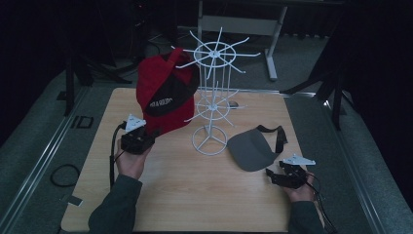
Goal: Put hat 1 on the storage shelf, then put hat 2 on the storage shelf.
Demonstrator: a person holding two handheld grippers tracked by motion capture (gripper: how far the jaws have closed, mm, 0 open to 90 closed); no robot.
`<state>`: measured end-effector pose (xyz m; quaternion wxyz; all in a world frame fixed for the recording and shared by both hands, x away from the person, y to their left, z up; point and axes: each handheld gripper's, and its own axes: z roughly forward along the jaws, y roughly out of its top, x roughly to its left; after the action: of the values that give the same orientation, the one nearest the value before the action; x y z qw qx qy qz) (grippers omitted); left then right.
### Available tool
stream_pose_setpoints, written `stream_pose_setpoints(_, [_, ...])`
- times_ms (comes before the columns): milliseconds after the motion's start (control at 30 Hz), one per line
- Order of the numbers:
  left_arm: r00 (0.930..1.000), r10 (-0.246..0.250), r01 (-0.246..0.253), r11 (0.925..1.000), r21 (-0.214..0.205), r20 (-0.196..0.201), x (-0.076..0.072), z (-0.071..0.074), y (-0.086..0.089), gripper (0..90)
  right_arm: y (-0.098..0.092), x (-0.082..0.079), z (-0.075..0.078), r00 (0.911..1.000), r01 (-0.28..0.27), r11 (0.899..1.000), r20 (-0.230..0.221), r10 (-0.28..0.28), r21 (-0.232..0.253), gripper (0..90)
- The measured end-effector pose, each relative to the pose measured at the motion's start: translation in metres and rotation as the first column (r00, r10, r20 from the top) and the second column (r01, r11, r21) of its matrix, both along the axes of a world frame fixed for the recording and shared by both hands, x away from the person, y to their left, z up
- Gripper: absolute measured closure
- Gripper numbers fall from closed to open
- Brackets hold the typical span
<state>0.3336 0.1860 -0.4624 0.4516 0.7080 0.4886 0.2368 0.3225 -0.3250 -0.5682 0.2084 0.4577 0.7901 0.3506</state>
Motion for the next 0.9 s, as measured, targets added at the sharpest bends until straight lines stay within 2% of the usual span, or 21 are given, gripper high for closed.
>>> stream_pose_setpoints(533, [1.0,-0.001,0.001,1.0,-0.008,0.0,-0.001,-0.007,0.0,63.7,0.0,0.001,0.0,1.0,0.007,1.0,-0.001,-0.007,0.0,30.0])
stream_pose_setpoints(733, [0.9998,0.006,-0.006,0.9998,-0.018,0.017,-0.007,-0.014,0.005,54.8,0.001,0.001,0.0,1.0,0.007,1.0,0.0,-0.007,-0.005,30.1])
stream_pose_setpoints(900, [0.9998,0.004,-0.004,0.9998,-0.018,0.019,-0.009,-0.02,0.007,52.1,0.001,0.001,0.003,0.9997,0.024,1.0,-0.008,-0.024,-0.005,42.2])
